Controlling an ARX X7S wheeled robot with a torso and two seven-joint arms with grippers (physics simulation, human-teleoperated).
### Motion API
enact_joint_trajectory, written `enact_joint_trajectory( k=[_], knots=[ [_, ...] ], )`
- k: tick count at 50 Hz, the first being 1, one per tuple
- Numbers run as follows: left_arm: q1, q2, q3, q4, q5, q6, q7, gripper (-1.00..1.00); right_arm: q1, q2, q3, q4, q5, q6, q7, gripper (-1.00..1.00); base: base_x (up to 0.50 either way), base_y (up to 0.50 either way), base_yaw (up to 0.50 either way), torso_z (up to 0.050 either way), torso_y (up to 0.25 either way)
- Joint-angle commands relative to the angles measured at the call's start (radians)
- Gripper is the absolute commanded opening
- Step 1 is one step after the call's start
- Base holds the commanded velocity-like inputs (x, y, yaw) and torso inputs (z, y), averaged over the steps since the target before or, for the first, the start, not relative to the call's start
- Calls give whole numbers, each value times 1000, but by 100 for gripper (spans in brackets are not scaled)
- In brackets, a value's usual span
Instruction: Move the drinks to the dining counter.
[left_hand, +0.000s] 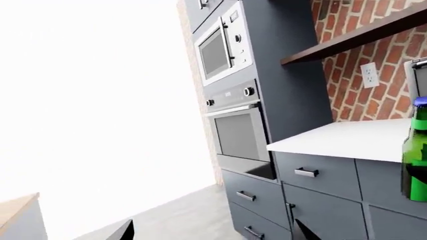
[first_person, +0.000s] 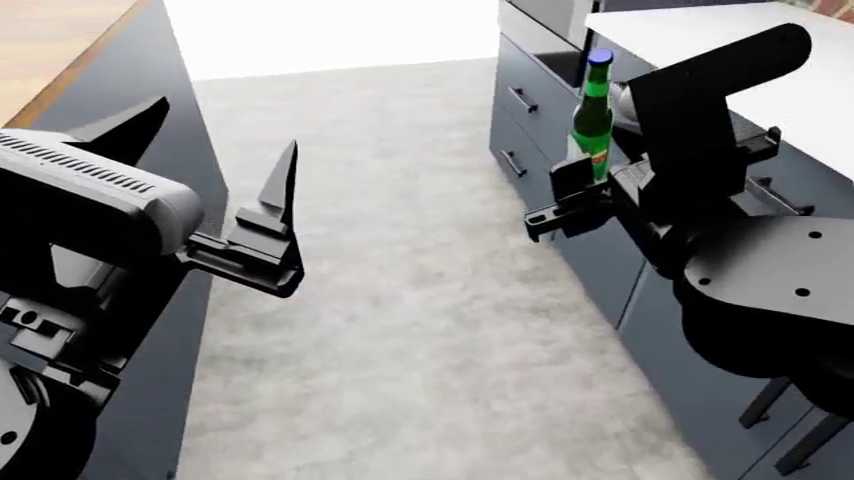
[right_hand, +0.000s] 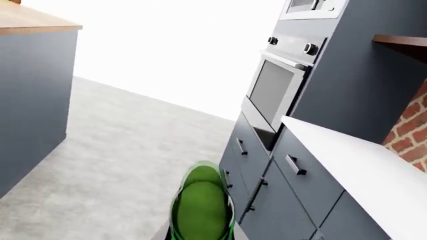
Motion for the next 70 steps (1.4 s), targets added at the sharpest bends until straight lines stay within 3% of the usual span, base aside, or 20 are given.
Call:
enact_joint_trajectory(
  k=[1, 23, 70],
  knots=[
    [6, -8, -7, 3, -6, 6, -3, 100, 6, -2, 10, 2, -28, 4, -4, -100, 0, 0, 500, 0, 0],
    [0, -3, 9, -8, 6, 14, 4, 100, 20, -7, -1, 5, -36, 21, -11, -100, 0, 0, 500, 0, 1],
    [-5, -13, 19, -7, -1, 21, -4, 100, 14, -5, 4, 2, -34, 9, -24, -100, -499, 35, 0, 0, 0]
  ],
)
